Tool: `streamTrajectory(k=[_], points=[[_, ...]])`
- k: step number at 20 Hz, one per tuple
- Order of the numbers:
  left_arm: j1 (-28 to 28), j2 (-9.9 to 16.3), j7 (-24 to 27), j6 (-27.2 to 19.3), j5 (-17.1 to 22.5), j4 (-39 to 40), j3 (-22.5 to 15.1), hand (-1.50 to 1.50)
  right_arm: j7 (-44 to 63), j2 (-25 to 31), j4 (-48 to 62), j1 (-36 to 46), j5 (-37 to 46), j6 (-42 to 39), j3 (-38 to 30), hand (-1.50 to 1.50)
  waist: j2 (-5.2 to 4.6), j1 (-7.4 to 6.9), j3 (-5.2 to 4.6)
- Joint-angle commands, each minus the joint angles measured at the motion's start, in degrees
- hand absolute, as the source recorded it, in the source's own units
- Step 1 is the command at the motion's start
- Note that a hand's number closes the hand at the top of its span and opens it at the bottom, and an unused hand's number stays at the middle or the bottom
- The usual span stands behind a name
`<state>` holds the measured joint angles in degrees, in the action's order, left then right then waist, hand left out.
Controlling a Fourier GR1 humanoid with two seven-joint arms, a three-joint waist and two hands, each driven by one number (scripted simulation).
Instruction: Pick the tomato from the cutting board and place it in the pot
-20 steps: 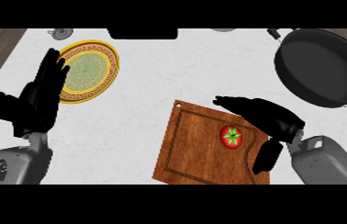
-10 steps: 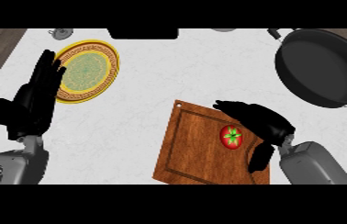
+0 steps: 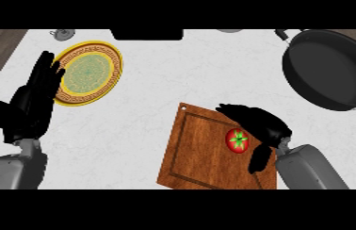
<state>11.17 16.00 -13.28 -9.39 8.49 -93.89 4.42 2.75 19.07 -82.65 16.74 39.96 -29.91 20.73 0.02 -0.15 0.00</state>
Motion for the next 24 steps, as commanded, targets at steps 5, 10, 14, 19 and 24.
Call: streamTrajectory(k=[5, 10, 14, 19, 24], points=[[4.6, -0.7, -0.2, -0.2, -1.1, 3.2, 1.4, 0.0, -14.1, 1.9, 7.6, 1.3, 8.0, 5.8, 3.9, 1.5, -0.18, -0.1, 0.03], [1.0, -0.8, -3.7, 1.5, -1.3, -2.2, 2.1, 0.0, -13.8, 0.0, 2.9, -1.3, 9.0, 2.8, 0.5, 1.5, 0.02, 0.09, 0.0], [2.5, -2.1, -4.3, 0.2, -2.5, -2.5, 1.9, 0.0, -18.7, -0.6, 10.0, 0.3, 11.9, 5.9, -0.2, 1.5, -0.03, 0.03, 0.01], [0.3, -2.2, -0.1, 1.9, -2.7, -0.3, 2.9, 0.0, -15.5, 0.3, -7.9, -11.5, 12.6, 4.1, 2.9, 1.5, 0.2, 0.83, -0.02], [-0.5, -2.9, -1.0, 1.8, -2.5, -0.4, 2.8, 0.0, -18.2, 9.7, -24.6, -26.8, 13.2, 5.8, 2.9, 1.5, 0.32, 1.7, -0.03]])
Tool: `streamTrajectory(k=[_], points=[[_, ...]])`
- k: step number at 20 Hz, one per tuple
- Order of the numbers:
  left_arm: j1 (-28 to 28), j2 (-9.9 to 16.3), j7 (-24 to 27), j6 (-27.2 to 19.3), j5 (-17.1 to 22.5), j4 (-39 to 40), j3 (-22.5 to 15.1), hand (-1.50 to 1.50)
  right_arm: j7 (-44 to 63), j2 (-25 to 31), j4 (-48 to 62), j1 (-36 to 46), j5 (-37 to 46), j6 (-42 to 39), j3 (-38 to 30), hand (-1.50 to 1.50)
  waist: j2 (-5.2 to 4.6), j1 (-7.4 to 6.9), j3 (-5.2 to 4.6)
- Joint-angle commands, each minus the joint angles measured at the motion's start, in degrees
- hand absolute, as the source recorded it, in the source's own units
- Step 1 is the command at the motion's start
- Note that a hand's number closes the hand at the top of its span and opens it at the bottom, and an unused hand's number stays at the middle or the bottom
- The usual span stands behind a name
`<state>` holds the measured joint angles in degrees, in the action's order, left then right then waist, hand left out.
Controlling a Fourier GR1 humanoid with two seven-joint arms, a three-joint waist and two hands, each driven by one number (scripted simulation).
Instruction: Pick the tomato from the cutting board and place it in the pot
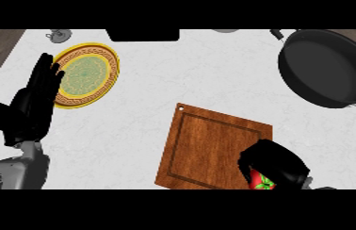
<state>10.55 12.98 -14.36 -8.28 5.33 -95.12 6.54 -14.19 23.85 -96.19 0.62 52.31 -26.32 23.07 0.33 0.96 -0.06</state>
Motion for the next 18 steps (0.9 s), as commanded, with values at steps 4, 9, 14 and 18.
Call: streamTrajectory(k=[4, 9, 14, 18], points=[[-0.4, 0.0, -0.5, 0.4, -0.5, -1.3, -0.1, 0.0, -2.7, 6.6, -19.6, -19.2, -3.0, 3.5, -3.7, 1.5, -0.09, 0.09, 0.06], [-1.0, 1.4, 0.6, 1.3, 0.8, -0.7, 2.2, 0.0, 1.0, -0.8, -27.7, -16.6, -16.1, 5.6, -17.9, 1.5, 0.12, 0.95, 0.03], [-1.4, -1.1, 2.5, -0.2, -1.5, 1.0, -0.1, 0.0, 5.1, -5.1, -34.5, -16.6, -24.5, 8.3, -28.7, 1.5, -0.12, 0.88, 0.04], [1.0, -0.2, 0.0, 0.5, -0.2, 0.9, 0.8, 0.0, 10.5, -5.5, -34.5, -12.4, -32.6, 7.2, -37.8, 1.5, -0.29, -0.29, 0.06]])
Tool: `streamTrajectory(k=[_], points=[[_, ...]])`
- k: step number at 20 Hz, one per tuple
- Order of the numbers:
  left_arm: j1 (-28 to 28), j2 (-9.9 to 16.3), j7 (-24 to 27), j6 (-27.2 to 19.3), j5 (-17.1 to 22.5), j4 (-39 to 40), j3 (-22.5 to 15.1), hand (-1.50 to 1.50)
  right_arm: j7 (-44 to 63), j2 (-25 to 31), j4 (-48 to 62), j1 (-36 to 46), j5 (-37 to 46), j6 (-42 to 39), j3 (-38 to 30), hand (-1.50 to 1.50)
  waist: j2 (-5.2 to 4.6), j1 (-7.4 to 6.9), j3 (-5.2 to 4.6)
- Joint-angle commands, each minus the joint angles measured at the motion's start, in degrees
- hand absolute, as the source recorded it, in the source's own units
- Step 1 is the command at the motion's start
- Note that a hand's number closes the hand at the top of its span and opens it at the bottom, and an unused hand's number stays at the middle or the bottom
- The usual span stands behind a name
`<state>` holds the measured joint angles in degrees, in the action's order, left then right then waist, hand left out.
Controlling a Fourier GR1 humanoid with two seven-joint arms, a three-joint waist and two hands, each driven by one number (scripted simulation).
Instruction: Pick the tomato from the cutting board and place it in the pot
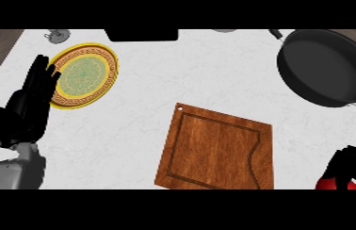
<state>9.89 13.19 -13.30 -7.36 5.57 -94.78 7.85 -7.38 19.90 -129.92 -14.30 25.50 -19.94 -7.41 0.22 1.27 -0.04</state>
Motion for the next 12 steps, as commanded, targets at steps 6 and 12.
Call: streamTrajectory(k=[6, 12], points=[[1.8, -1.4, -0.4, 0.2, -0.4, 1.0, -1.2, 0.0, 6.3, 6.1, 10.6, 13.4, -16.8, -2.7, -21.6, 1.5, -0.23, -1.06, 0.04], [3.1, 0.2, -0.1, 1.7, 0.6, 1.3, 1.0, 0.0, 8.6, 9.8, 27.3, 27.2, -13.7, -1.1, -17.5, 1.5, -0.33, -1.87, 0.04]])
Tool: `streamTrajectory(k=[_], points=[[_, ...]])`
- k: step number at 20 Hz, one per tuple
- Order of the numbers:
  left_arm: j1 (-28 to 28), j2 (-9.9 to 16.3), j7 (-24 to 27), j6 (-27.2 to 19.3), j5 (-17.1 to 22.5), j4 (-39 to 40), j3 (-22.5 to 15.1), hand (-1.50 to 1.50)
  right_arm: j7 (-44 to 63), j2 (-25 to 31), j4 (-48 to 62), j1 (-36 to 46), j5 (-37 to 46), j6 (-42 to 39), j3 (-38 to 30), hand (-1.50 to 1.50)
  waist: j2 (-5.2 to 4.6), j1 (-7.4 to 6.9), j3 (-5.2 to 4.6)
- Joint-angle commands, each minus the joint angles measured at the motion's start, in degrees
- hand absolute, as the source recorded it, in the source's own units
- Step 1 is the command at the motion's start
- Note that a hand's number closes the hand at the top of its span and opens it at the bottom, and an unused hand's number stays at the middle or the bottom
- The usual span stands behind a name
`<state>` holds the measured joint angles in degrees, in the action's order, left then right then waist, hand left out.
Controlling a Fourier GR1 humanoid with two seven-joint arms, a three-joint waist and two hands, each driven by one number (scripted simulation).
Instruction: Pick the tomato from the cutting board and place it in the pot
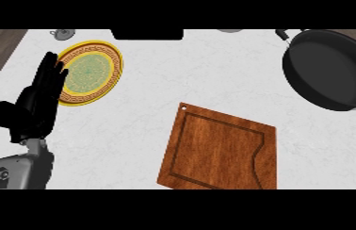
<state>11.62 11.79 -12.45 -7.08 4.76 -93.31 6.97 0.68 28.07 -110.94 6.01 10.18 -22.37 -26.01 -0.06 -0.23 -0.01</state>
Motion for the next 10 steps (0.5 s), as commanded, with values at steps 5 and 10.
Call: streamTrajectory(k=[5, 10], points=[[1.0, 0.4, -1.7, 0.3, -0.4, -1.4, -0.1, 0.0, -9.2, 4.7, 27.8, 13.6, 5.5, 3.4, 1.2, 1.5, -0.14, -0.76, 0.05], [3.6, 1.2, -3.8, 0.2, -0.2, 0.0, 1.0, 0.0, -13.6, 4.9, 34.0, 18.9, 10.1, 9.1, 3.1, 1.5, -0.21, -0.51, 0.05]])
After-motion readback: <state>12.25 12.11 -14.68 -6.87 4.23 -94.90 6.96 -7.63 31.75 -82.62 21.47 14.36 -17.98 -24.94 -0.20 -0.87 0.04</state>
